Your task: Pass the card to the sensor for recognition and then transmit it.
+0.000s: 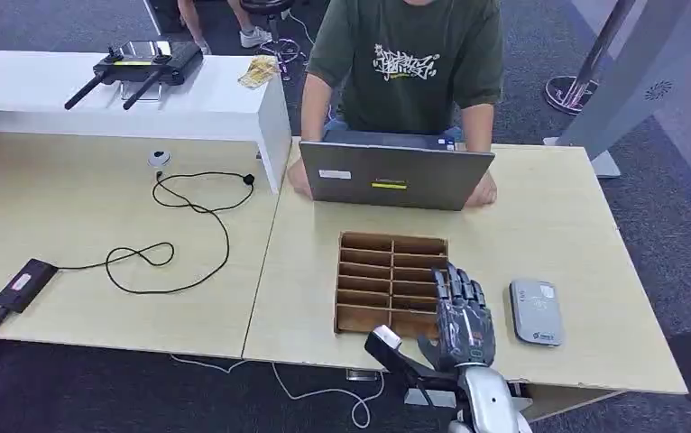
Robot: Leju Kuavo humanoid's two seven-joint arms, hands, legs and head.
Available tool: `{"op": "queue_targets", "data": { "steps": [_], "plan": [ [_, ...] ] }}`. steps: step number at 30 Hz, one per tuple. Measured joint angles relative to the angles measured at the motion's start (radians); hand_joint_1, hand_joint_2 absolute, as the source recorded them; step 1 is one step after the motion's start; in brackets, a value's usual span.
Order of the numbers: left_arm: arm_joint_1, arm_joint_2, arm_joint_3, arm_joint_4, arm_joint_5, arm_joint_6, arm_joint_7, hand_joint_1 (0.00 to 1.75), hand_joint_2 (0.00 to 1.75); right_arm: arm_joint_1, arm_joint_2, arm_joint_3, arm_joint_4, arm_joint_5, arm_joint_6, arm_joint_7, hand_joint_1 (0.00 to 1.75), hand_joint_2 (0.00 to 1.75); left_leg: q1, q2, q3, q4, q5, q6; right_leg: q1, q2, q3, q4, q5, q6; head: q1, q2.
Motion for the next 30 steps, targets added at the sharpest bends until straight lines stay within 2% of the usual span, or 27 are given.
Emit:
{"op": "queue_targets", "data": {
  "steps": [14,30],
  "plan": [
    [0.001,0.009,0.000,0.008,-0.005,0.000,-0.007,0.00,0.00,0.019,0.002,-0.003,-0.059,0.024,0.065,0.001,0.00,1.75,0.000,0.000,0.000,0.000,0.000,0.000,0.000,0.000,0.000,0.000,0.000,0.000,0.000,0.000],
    [0.000,0.018,-0.004,0.019,-0.014,0.000,-0.010,0.00,0.00,0.027,-0.002,-0.004,-0.042,-0.012,0.034,-0.011,0.00,1.75,0.000,0.000,0.000,0.000,0.000,0.000,0.000,0.000,0.000,0.000,0.000,0.000,0.000,0.000]
  ]
}}
